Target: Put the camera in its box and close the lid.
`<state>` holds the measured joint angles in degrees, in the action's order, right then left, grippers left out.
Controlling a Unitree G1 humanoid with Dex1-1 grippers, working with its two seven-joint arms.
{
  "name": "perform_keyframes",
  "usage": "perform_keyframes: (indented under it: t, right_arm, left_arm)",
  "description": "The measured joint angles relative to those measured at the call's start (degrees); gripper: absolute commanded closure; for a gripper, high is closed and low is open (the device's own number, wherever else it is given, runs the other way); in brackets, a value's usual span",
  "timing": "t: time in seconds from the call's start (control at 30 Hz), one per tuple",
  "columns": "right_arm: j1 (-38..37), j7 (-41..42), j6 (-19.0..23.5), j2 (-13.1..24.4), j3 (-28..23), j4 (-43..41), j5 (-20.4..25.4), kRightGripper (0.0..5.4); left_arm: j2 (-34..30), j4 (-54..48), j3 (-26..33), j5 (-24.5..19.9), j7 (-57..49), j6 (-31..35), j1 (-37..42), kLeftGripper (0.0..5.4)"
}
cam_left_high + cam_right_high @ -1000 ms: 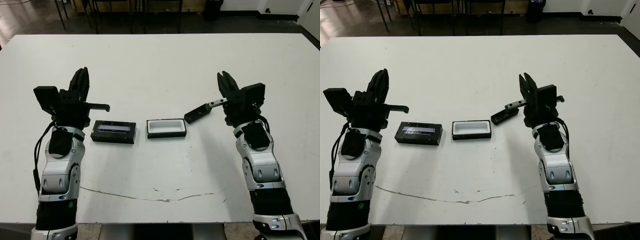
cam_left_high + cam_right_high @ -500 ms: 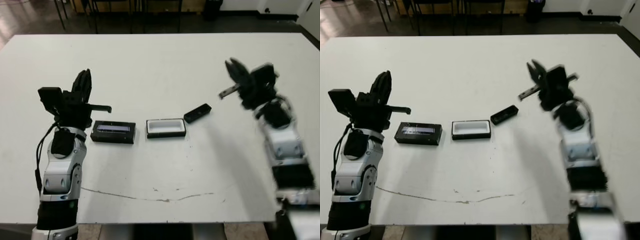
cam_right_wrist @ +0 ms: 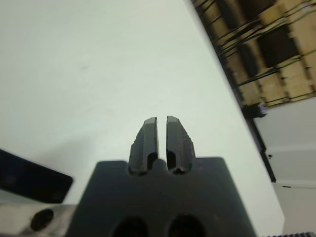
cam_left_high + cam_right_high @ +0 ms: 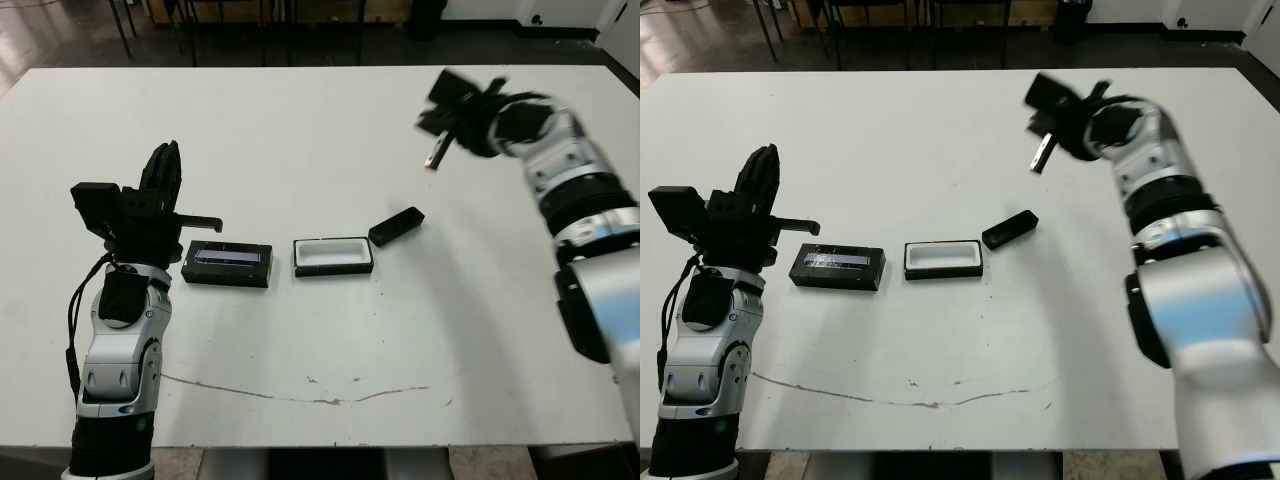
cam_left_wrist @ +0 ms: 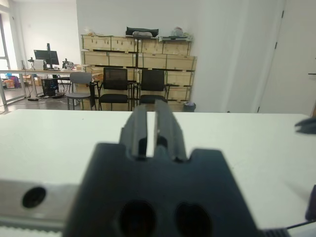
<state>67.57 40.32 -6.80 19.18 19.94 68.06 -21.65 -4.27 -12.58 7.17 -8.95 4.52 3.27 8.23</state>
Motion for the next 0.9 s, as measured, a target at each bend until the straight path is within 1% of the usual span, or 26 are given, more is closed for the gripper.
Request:
perform_keyframes:
  t: [0.13, 0.27, 0.37, 0.63, 0.9]
  right_arm:
    - [-0.39, 1.01, 0.70, -2.13, 1.81, 1.76, -1.84, 5.40]
    - [-2.63, 1.68, 1.48, -3.55, 3.11, 2.61, -3.11, 5.40]
    - [-3.73, 3.15, 2.71, -3.64, 3.53, 2.87, -3.29, 5.40]
    - [-3.83, 5.12, 2.57, -3.55, 4.70, 2.89, -4.67, 5.40]
    - [-3.84, 5.72, 0.22, -2.36, 5.97, 3.74, -5.97, 5.40]
  left_arm:
    - [0.00, 0.00, -0.08, 0.10, -0.18, 0.08, 0.00, 5.38]
    - [0.00, 0.05, -0.34, 0.32, -0.47, 0.39, 0.00, 5.38]
    - [0.01, 0.19, -0.66, 0.74, -0.59, 0.40, 0.01, 5.38]
    - [0.01, 1.26, -1.23, 1.29, -0.60, 0.39, 0.19, 5.38]
    - [0.00, 1.52, -1.36, 1.35, -0.63, 0.12, 0.46, 5.38]
